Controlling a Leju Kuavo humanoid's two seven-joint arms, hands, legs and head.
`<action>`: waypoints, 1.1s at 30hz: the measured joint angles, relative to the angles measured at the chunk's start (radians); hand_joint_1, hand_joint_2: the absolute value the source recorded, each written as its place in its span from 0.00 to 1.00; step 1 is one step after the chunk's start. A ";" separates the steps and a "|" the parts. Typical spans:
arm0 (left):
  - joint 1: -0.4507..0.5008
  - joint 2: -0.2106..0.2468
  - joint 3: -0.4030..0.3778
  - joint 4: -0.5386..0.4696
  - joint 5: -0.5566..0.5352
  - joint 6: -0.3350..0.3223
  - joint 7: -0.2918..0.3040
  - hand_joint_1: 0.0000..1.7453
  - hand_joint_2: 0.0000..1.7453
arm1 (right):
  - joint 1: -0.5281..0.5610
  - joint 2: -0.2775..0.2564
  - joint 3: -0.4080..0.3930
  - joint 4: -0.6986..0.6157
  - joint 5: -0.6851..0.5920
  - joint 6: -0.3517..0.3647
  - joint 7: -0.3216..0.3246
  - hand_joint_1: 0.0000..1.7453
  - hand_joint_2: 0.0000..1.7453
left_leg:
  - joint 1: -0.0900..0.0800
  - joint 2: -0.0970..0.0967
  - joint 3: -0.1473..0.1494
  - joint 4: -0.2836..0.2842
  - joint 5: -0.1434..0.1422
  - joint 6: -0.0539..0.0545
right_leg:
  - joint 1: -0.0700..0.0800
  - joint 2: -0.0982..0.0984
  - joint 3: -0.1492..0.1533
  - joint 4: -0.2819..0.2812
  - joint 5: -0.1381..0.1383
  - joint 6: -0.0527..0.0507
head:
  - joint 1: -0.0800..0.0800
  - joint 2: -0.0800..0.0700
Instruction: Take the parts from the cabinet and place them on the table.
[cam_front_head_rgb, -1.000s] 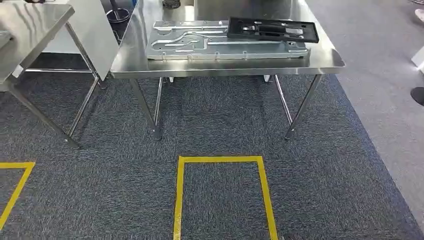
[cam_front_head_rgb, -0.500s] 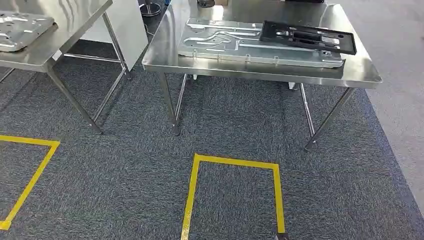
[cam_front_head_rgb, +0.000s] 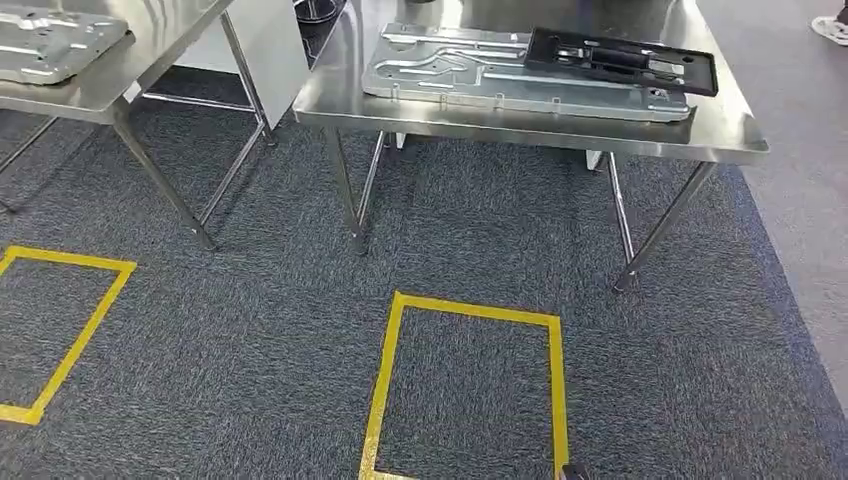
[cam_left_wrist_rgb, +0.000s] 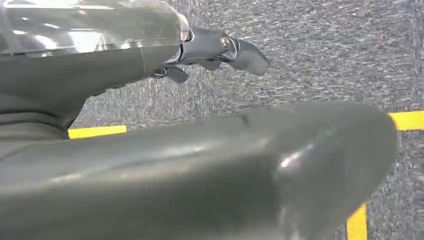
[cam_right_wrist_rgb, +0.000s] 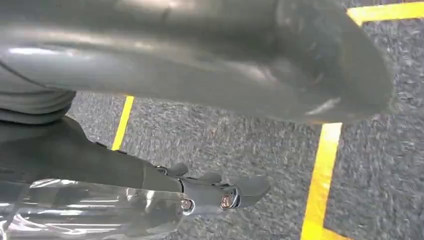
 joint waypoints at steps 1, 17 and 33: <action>0.000 -0.001 0.000 0.000 0.000 0.000 0.000 0.00 0.00 | 0.000 0.000 0.000 0.000 0.000 0.000 0.000 0.00 0.00 | 0.000 -0.002 -0.006 0.003 0.006 0.007 | -0.002 -0.001 -0.001 -0.004 0.009 0.008 | 0.000 0.000; 0.001 -0.005 0.000 0.000 -0.006 0.001 0.006 0.00 0.00 | -0.003 0.021 0.002 0.003 0.019 -0.005 0.005 0.00 0.00 | -0.003 -0.005 -0.181 0.030 0.164 0.015 | 0.002 0.033 0.205 -0.054 -0.149 0.010 | 0.000 0.000; 0.005 -0.005 -0.003 0.000 -0.029 0.021 0.000 0.00 0.00 | -0.007 0.010 0.005 0.003 0.002 0.022 0.006 0.00 0.00 | 0.010 -0.022 -0.038 0.013 0.033 0.006 | 0.000 0.026 0.066 -0.019 -0.043 0.012 | 0.000 0.000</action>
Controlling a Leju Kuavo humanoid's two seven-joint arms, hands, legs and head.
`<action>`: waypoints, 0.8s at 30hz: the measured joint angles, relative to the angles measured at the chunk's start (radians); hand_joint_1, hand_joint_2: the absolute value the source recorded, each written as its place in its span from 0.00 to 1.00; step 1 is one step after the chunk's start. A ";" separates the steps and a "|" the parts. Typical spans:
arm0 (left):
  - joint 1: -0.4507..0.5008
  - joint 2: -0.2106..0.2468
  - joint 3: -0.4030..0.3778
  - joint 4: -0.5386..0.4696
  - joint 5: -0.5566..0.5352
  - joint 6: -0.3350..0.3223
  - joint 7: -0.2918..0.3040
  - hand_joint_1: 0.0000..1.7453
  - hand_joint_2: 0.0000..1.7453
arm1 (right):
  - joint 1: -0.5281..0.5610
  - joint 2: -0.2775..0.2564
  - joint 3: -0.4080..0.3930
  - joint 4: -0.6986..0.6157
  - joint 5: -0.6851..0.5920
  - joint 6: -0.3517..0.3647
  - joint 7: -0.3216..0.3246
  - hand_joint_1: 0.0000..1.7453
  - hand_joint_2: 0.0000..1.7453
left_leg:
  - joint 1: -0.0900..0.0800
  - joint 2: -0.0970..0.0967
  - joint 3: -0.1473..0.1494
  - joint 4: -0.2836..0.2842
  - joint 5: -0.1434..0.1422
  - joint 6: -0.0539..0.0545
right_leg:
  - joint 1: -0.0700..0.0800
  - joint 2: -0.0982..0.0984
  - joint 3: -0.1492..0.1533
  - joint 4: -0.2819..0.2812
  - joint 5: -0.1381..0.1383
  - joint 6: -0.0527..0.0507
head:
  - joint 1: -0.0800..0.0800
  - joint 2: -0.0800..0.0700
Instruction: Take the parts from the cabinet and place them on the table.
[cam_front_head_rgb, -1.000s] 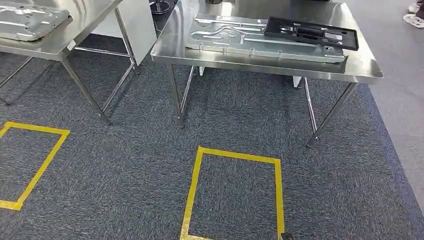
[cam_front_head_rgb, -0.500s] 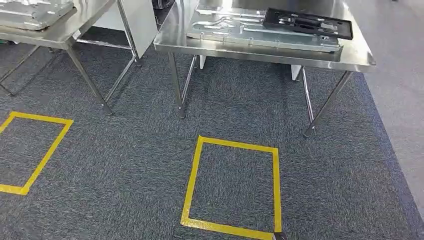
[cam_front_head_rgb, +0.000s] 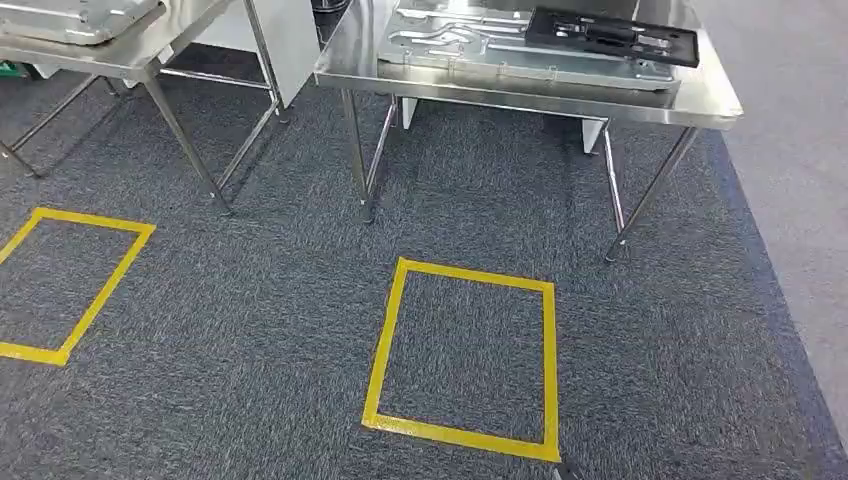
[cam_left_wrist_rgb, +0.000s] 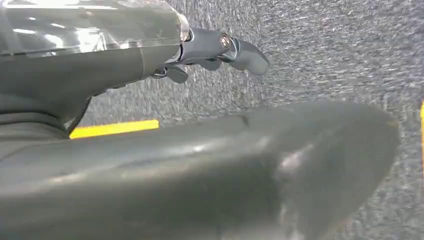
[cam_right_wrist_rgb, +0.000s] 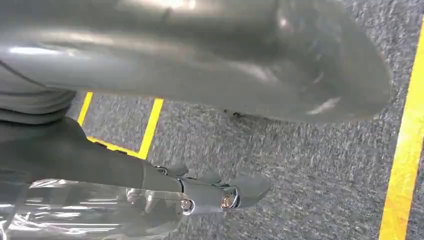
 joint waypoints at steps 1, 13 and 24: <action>0.001 0.000 0.000 0.000 -0.001 0.000 0.000 0.00 0.00 | 0.002 0.000 0.000 0.000 0.000 0.000 0.002 0.00 0.00 | -0.002 0.004 -0.001 -0.002 0.004 0.010 | 0.000 0.004 0.000 -0.002 0.005 0.008 | 0.000 0.000; 0.001 -0.003 0.000 0.000 -0.002 0.003 0.003 0.00 0.00 | 0.013 0.020 0.000 0.001 -0.003 -0.001 0.008 0.00 0.00 | -0.004 0.063 -0.031 -0.006 0.033 0.034 | -0.009 0.004 -0.072 0.225 -0.107 0.026 | 0.000 0.000; 0.000 -0.003 0.000 0.000 -0.004 0.009 0.006 0.00 0.00 | 0.010 0.013 -0.002 0.001 -0.004 -0.001 0.008 0.00 0.00 | -0.005 0.031 -0.170 0.316 -0.133 -0.018 | -0.001 0.013 0.036 -0.017 -0.026 -0.039 | 0.000 0.000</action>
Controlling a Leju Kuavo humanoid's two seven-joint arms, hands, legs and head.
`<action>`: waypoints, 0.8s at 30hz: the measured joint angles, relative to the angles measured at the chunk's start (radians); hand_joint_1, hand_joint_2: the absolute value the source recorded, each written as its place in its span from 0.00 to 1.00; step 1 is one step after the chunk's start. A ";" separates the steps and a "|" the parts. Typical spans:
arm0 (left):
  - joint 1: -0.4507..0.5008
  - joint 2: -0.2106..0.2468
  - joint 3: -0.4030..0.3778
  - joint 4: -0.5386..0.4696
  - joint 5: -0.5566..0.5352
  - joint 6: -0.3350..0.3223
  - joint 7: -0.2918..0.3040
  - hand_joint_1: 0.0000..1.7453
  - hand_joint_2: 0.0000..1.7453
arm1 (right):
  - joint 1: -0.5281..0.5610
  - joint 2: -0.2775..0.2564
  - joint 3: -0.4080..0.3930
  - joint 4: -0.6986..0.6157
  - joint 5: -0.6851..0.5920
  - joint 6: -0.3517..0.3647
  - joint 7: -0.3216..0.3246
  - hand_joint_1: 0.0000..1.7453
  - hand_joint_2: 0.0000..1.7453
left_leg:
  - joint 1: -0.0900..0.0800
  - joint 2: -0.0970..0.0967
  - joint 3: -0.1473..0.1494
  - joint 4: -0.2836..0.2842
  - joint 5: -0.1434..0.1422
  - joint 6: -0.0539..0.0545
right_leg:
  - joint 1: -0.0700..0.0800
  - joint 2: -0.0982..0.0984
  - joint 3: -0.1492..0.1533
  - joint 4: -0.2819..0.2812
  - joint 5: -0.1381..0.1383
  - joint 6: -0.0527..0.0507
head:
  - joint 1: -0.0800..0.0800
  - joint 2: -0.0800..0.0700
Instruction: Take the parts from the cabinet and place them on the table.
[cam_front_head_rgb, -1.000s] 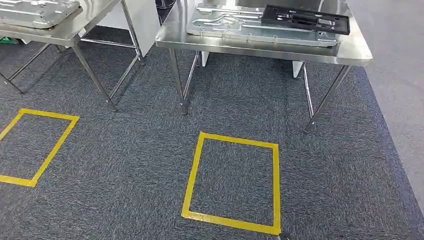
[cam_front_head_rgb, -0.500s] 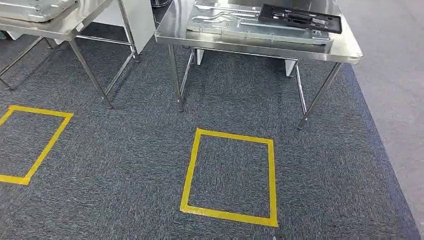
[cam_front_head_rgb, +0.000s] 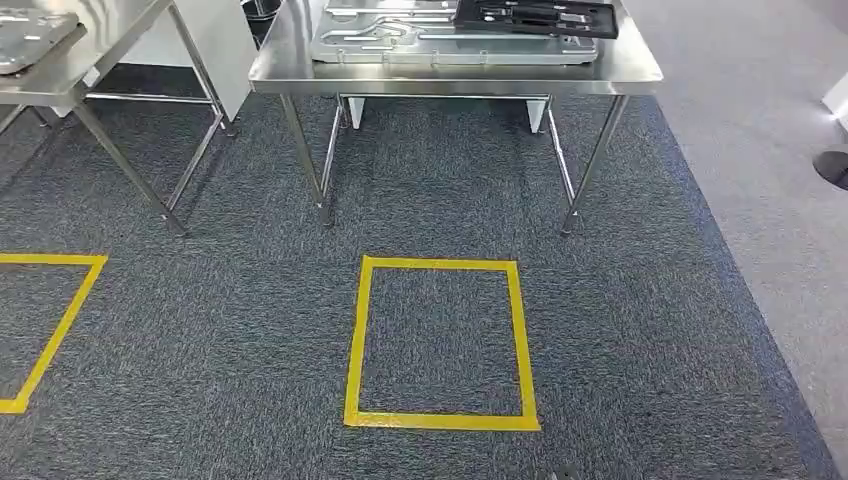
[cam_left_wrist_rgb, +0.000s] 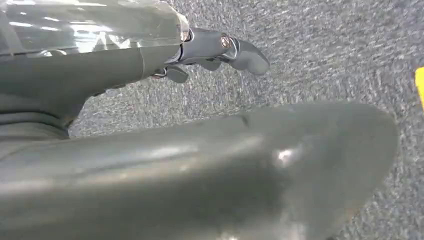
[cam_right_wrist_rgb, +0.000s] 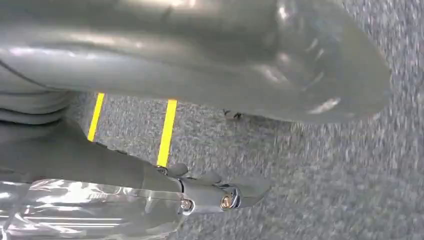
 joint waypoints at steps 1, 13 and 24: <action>0.002 0.000 0.000 0.000 0.000 0.000 0.000 0.00 0.00 | 0.002 -0.001 0.000 0.000 0.000 0.000 0.000 0.00 0.00 | 0.000 0.000 -0.011 0.020 0.005 0.000 | 0.000 0.008 -0.001 0.003 0.000 0.000 | 0.000 0.000; 0.003 -0.001 0.000 0.000 0.000 0.003 0.000 0.00 0.00 | 0.001 0.002 0.000 0.000 -0.001 0.000 0.001 0.00 0.00 | 0.009 -0.016 0.122 -0.309 0.175 0.054 | -0.003 0.017 -0.082 0.144 -0.074 0.053 | 0.000 0.000; 0.002 -0.001 0.000 0.000 0.006 0.058 0.051 0.00 1.00 | 0.002 0.013 -0.008 0.000 0.034 -0.019 -0.006 0.00 1.00 | 0.000 0.069 0.129 -0.306 0.164 0.023 | 0.005 -0.051 -0.011 0.019 -0.007 0.033 | 0.000 0.000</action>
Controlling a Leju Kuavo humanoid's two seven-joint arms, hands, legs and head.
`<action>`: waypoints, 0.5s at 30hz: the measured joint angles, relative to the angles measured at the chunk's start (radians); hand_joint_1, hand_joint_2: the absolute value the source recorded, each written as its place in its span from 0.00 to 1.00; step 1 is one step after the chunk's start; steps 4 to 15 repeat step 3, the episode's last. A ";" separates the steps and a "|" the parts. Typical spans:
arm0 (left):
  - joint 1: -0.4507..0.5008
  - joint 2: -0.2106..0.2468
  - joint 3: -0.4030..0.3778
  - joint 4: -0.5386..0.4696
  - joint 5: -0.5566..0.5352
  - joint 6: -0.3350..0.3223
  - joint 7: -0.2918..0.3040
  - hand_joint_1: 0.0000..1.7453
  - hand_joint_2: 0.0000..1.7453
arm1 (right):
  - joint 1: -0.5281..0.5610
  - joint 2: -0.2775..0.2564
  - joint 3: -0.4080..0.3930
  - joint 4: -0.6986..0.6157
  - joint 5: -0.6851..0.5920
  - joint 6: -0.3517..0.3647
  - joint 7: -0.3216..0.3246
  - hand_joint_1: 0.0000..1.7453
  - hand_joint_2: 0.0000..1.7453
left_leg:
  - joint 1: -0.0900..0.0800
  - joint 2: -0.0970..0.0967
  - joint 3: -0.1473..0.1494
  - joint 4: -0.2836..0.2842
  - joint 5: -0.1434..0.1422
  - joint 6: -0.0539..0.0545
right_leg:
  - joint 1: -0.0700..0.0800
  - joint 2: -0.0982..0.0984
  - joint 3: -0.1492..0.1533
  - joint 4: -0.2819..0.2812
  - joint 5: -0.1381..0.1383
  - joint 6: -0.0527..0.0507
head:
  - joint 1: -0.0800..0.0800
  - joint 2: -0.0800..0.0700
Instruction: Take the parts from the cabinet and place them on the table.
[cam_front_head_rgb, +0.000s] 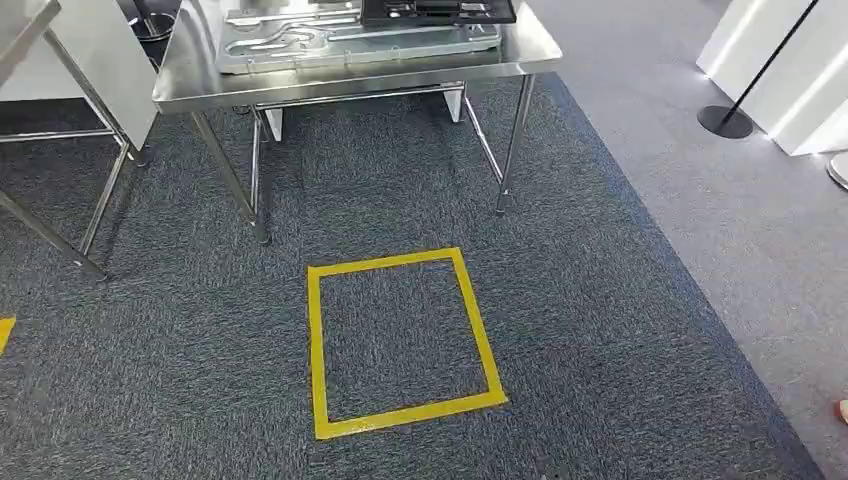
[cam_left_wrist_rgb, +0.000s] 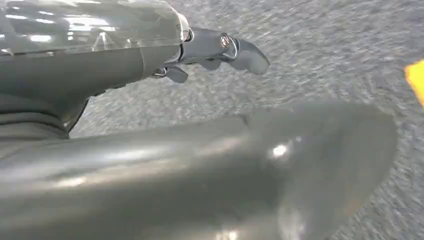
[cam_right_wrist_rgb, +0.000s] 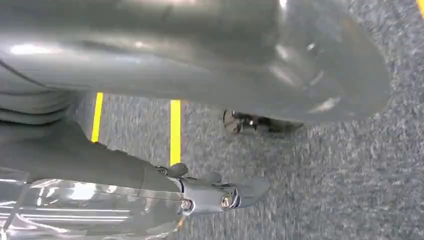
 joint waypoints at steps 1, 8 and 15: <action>-0.001 -0.001 0.000 0.000 0.000 0.005 0.007 0.00 1.00 | 0.000 0.000 0.003 0.000 0.010 -0.002 0.010 0.00 1.00 | 0.000 0.004 0.003 -0.002 0.001 -0.006 | 0.000 0.005 -0.001 -0.004 0.003 -0.006 | 0.000 0.000; -0.004 0.000 0.001 0.000 0.005 0.003 0.024 0.00 1.00 | -0.003 -0.001 0.011 0.000 0.042 -0.002 0.027 0.00 1.00 | 0.003 -0.033 -0.010 0.032 -0.030 -0.017 | -0.011 0.010 0.006 -0.018 0.012 -0.019 | 0.000 0.000; -0.004 0.000 0.001 0.000 0.005 0.003 0.024 0.00 1.00 | -0.003 -0.001 0.011 0.000 0.042 -0.002 0.027 0.00 1.00 | 0.003 -0.033 -0.010 0.032 -0.030 -0.017 | -0.011 0.010 0.006 -0.018 0.012 -0.019 | 0.000 0.000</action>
